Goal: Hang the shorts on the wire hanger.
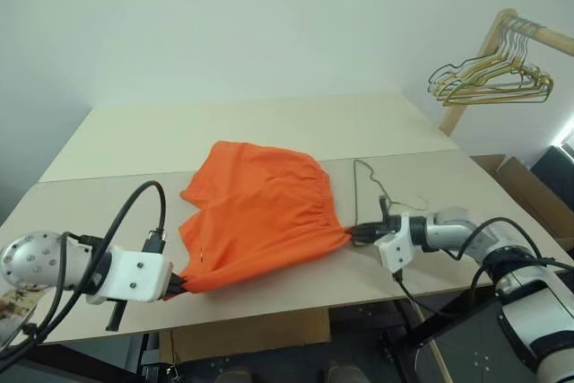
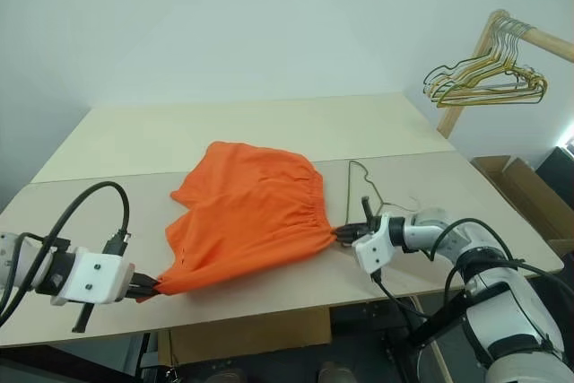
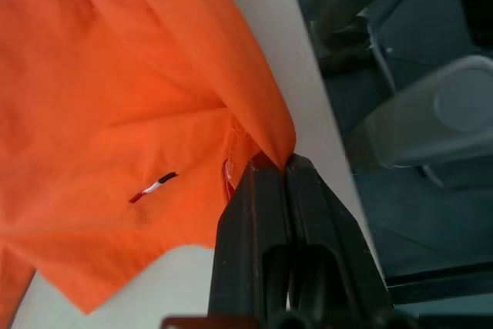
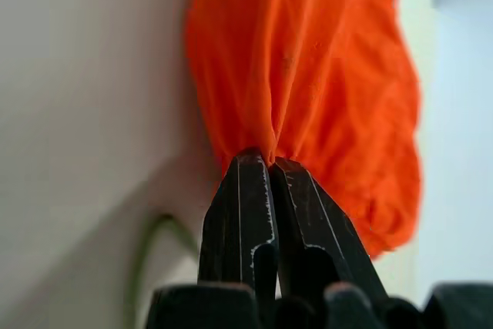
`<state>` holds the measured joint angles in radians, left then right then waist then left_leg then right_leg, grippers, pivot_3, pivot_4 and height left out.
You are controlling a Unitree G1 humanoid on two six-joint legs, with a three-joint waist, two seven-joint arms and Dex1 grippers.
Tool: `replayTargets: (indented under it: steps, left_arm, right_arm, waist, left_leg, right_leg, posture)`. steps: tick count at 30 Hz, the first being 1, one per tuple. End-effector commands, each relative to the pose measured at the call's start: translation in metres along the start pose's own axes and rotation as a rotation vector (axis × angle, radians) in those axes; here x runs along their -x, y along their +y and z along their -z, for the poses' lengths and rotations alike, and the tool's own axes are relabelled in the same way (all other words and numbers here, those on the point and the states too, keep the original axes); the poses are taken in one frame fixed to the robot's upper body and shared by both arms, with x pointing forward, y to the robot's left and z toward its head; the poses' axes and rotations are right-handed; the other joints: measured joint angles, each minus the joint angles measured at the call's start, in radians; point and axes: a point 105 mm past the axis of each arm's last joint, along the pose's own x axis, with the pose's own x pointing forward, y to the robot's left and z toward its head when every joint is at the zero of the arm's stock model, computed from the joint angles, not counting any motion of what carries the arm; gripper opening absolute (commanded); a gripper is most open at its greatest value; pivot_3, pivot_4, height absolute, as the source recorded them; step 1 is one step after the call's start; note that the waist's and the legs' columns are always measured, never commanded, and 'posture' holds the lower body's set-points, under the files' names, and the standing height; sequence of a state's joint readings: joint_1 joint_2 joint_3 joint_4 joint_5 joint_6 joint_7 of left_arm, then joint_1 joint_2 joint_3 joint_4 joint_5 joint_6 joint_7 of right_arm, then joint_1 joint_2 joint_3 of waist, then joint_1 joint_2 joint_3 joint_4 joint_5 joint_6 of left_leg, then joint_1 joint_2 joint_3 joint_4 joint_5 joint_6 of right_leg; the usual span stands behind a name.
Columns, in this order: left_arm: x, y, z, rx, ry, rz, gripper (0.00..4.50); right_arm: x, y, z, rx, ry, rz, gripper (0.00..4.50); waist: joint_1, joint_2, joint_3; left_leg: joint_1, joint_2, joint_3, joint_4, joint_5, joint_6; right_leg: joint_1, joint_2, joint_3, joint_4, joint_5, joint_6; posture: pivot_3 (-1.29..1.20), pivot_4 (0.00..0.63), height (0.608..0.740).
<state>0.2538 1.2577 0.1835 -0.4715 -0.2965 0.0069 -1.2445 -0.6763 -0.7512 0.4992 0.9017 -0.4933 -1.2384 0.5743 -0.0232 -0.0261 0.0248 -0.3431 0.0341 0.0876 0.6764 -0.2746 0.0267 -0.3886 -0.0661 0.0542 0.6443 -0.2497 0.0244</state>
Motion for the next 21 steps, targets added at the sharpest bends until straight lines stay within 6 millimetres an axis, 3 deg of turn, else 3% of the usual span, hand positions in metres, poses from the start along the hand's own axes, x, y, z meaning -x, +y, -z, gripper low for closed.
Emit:
replayTargets:
  steps: [1, 8, 14, 15, 21]
  left_arm:
    - [-0.004, -0.004, -0.014, -0.016, -0.013, -0.01, 0.06]
    - [-0.015, -0.02, -0.026, 0.018, -0.037, 0.019, 0.06]
    - [-0.019, -0.035, -0.028, 0.049, -0.027, 0.068, 0.06]
    - [-0.02, -0.037, -0.027, 0.049, -0.021, 0.075, 0.23]
    - [-0.014, -0.032, -0.016, 0.024, 0.009, 0.026, 1.9]
  right_arm:
    - [0.016, 0.003, 0.003, 0.043, 0.034, -0.032, 0.0]
    - [0.034, 0.021, 0.001, 0.054, 0.06, -0.055, 0.0]
    - [0.032, 0.025, -0.01, 0.061, 0.042, -0.013, 0.0]
    - [0.031, 0.026, -0.011, 0.057, 0.043, -0.007, 0.0]
    - [0.037, 0.034, -0.029, -0.007, 0.02, -0.008, 1.83]
  waist:
    - [0.002, 0.0, 0.0]
    - [0.001, -0.001, 0.0]
    - [-0.014, -0.001, 0.0]
    - [-0.018, -0.002, 0.0]
    - [-0.019, -0.002, 0.0]
  left_leg:
    - [0.0, 0.0, 0.0, 0.0, 0.0, 0.0]
    - [0.002, 0.0, 0.002, 0.0, -0.001, 0.001]
    - [0.003, 0.0, 0.003, 0.0, -0.001, 0.002]
    - [0.004, 0.0, 0.003, 0.0, -0.001, 0.002]
    - [0.005, 0.0, 0.003, -0.001, -0.002, 0.003]
  right_leg:
    - [0.0, 0.0, 0.001, 0.0, 0.0, 0.0]
    - [0.001, 0.0, 0.003, 0.0, -0.001, -0.001]
    - [0.001, 0.0, 0.005, 0.0, -0.002, 0.0]
    - [0.001, 0.0, 0.005, 0.0, -0.002, -0.001]
    - [0.003, -0.001, 0.005, 0.0, -0.003, 0.0]
  posture:
    - [0.06, 0.0, 0.74]
    - [0.03, 0.0, 0.74]
    - [0.01, 0.0, 0.74]
    - [0.01, 0.0, 0.74]
    - [0.03, 0.0, 0.74]
